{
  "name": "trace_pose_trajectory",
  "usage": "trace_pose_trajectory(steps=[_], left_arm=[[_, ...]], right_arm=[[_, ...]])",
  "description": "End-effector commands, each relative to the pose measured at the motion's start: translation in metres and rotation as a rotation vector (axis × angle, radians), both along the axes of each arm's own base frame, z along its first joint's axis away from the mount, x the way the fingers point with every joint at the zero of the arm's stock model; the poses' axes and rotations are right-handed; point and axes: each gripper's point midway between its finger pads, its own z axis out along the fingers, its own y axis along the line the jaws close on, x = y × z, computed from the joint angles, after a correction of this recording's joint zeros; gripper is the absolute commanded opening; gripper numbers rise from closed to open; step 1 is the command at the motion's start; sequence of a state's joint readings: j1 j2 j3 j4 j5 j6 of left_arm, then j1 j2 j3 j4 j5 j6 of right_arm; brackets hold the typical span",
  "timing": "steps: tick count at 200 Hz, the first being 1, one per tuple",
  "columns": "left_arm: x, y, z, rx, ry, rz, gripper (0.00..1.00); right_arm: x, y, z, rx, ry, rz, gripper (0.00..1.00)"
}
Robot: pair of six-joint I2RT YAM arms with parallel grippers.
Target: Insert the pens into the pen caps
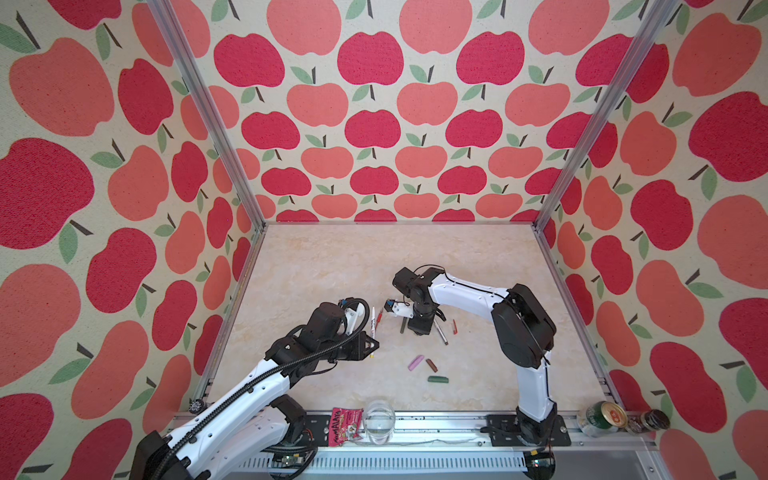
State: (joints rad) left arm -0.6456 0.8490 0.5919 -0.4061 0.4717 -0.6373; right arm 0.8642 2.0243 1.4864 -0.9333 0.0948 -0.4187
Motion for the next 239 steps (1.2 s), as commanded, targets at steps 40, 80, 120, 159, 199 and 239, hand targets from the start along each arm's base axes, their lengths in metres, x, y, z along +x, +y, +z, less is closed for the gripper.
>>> trace_pose_trajectory(steps=[40, 80, 120, 159, 199, 239], left_arm=[[0.002, -0.002, 0.001, -0.016, -0.011, -0.007, 0.0], [0.003, -0.002, 0.0, -0.016, -0.012, -0.004, 0.0], [0.005, -0.003, -0.001, -0.021, -0.009, -0.007, 0.0], [0.007, -0.006, -0.001, -0.027, -0.008, -0.012, 0.0], [0.009, -0.007, 0.001, -0.029, -0.013, -0.016, 0.0], [0.009, -0.008, 0.001, -0.03, -0.015, -0.017, 0.0]], right_arm=[[0.001, 0.002, -0.008, -0.017, -0.002, 0.007, 0.31], [-0.002, 0.002, -0.01, -0.014, 0.007, -0.016, 0.19], [-0.008, 0.002, -0.01, 0.003, 0.032, -0.076, 0.25], [-0.007, 0.003, -0.015, 0.006, 0.026, -0.142, 0.29], [-0.003, 0.004, -0.018, 0.003, 0.019, -0.175, 0.26], [-0.004, 0.013, -0.018, 0.038, 0.042, -0.186, 0.2]])
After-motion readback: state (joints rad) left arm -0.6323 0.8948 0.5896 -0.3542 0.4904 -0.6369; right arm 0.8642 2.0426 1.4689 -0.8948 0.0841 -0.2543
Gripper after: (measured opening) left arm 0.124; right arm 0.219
